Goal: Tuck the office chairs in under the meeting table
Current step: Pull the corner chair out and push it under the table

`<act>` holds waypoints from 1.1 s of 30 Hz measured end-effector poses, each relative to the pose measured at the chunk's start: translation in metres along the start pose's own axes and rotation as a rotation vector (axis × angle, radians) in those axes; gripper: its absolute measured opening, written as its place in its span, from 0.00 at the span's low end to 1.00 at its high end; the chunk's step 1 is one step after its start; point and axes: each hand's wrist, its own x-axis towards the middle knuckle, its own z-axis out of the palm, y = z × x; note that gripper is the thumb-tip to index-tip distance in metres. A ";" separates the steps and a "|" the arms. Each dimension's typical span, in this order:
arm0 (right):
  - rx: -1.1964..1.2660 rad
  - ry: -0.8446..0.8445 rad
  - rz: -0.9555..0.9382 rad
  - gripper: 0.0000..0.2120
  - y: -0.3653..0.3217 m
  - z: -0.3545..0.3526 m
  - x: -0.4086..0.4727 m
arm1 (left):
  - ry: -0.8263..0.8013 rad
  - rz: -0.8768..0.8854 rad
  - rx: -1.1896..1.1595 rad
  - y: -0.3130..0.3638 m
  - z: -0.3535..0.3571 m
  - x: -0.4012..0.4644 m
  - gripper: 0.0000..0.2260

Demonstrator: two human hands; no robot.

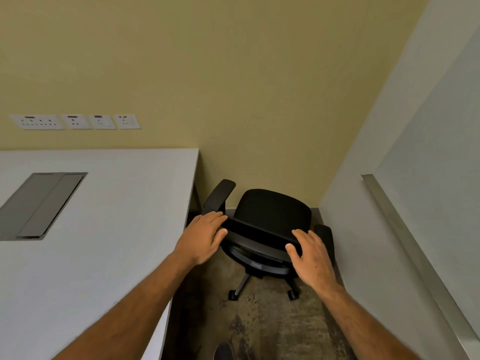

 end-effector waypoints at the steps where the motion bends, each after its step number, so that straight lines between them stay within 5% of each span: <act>1: -0.022 -0.020 -0.002 0.25 0.004 0.006 0.008 | -0.018 0.015 0.031 -0.005 0.006 0.016 0.22; 5: -0.068 -0.114 0.070 0.24 0.022 0.029 0.023 | -0.154 0.130 0.147 -0.033 0.033 0.068 0.24; 13: -0.154 0.052 0.008 0.20 0.052 0.044 0.012 | -0.406 0.189 0.153 -0.045 0.077 0.096 0.23; 23: -0.163 -0.018 -0.132 0.11 0.126 -0.001 0.009 | -0.353 0.033 0.123 0.047 0.101 0.051 0.25; 33: -0.167 -0.040 -0.279 0.14 0.191 -0.045 -0.017 | -0.424 0.001 0.087 0.118 0.124 0.007 0.27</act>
